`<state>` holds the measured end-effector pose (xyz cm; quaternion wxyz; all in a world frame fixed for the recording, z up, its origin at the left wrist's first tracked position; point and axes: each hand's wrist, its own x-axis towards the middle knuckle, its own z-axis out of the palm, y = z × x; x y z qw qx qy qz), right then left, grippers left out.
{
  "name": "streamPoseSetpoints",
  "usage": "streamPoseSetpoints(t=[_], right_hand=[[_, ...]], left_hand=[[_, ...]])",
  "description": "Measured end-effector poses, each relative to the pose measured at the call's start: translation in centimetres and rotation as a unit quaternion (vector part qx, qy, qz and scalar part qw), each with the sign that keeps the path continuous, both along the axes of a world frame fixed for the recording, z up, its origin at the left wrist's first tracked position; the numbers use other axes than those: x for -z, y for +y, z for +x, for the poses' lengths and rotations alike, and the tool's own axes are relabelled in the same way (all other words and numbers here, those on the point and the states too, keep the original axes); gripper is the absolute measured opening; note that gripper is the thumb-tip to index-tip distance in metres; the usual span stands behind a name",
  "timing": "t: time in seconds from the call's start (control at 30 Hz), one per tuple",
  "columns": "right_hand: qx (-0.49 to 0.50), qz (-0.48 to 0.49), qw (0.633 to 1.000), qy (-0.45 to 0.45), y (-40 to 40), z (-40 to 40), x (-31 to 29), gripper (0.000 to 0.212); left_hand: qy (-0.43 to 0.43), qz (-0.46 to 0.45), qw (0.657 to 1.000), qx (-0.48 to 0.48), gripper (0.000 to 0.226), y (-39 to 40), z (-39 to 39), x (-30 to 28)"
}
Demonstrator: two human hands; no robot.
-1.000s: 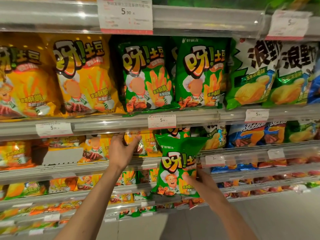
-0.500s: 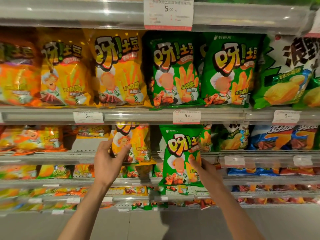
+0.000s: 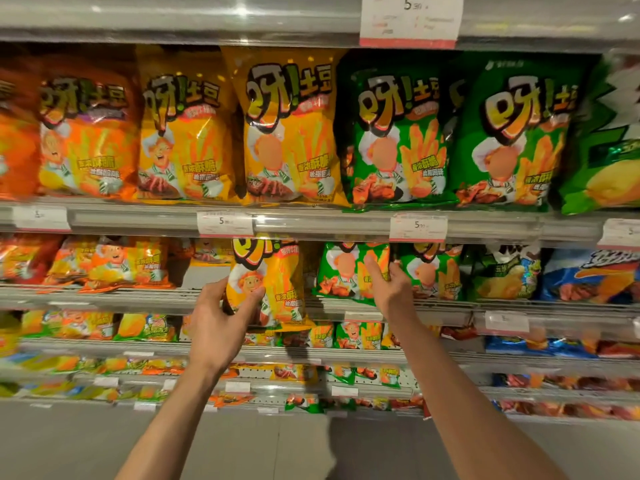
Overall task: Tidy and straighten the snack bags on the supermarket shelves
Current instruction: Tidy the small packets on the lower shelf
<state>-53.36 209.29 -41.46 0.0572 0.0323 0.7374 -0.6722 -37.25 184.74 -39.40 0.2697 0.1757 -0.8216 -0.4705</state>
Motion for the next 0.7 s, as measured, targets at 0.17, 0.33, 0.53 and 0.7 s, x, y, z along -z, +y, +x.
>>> streamPoseSetpoints(t=[0.17,0.33,0.53,0.7], right_hand=[[-0.044,0.087,0.995,0.007,-0.2,0.2,1.1,0.091],[-0.049,0.110,0.992,0.035,0.0,-0.2,0.9,0.090],[-0.066,0.151,0.985,0.053,-0.1,-1.2,1.3,0.069],[-0.042,0.244,0.965,0.091,-0.1,-0.4,2.9,0.073]], left_hand=[[-0.007,0.026,0.999,0.031,0.021,-0.1,-0.6,-0.1],[0.002,0.039,0.998,0.040,0.015,-0.4,-1.0,0.3],[-0.002,0.058,0.998,0.035,0.019,-0.9,-0.9,0.4],[-0.011,0.064,0.997,0.036,0.020,-1.1,-0.6,0.7]])
